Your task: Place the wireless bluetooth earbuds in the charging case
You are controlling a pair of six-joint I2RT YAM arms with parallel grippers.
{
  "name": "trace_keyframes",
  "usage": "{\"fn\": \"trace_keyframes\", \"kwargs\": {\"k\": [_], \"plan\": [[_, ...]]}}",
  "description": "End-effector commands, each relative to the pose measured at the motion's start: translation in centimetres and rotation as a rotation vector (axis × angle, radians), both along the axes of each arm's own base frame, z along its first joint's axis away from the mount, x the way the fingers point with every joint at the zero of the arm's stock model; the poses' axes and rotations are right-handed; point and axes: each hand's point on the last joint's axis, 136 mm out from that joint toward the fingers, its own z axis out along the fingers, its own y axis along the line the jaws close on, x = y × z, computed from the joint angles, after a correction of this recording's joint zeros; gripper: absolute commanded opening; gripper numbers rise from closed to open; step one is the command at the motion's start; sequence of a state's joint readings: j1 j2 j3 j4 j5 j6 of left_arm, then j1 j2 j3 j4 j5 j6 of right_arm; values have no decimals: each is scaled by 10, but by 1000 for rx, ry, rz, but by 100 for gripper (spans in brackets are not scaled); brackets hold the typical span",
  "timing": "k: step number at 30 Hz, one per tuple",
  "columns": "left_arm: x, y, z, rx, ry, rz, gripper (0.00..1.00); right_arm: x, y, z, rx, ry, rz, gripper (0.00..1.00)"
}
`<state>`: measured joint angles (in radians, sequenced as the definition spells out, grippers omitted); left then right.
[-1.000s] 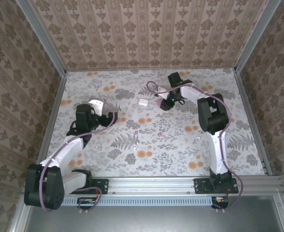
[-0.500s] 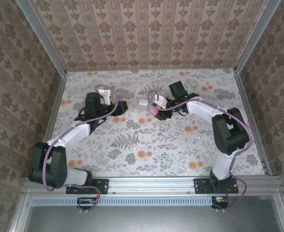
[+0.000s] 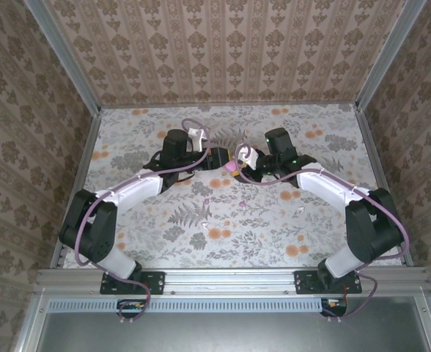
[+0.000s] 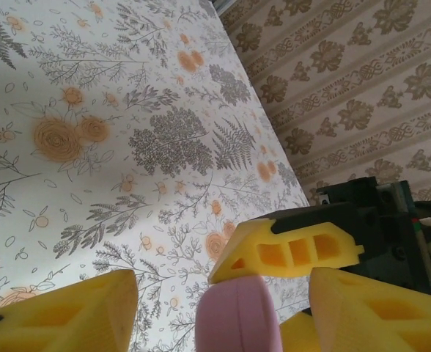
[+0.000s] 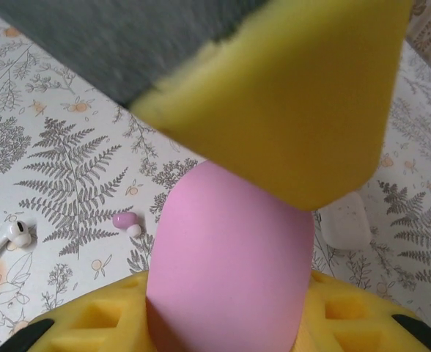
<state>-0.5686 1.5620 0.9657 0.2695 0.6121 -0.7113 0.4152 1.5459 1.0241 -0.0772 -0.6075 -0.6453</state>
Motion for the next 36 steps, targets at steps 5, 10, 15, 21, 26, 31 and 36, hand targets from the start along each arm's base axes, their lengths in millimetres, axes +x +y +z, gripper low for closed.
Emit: {"fn": "trace_keyframes", "kwargs": {"k": [5, 10, 15, 21, 26, 31, 36], "plan": [[-11, -21, 13, -29, 19, -81, 57, 4, 3, 18, 59, -57, -22, 34], [-13, -24, 8, -15, 36, -74, 51, 12, 0, 18, 54, -84, -59, 36], [-12, -23, 8, 8, 27, -57, 47, 19, -4, 18, 45, -89, -105, 36], [-9, -24, 8, 6, 33, -42, 31, 17, -5, 18, 40, -96, -100, 37], [-3, -24, 18, -29, 32, -4, 18, 10, -5, 25, 61, -115, -85, 39], [1, -22, 41, -124, 37, 43, 14, 12, -23, 49, 240, -121, -186, 59], [-1, -21, 70, -247, 45, 52, 13, 4, -57, 100, 613, -103, -215, 66]]}}
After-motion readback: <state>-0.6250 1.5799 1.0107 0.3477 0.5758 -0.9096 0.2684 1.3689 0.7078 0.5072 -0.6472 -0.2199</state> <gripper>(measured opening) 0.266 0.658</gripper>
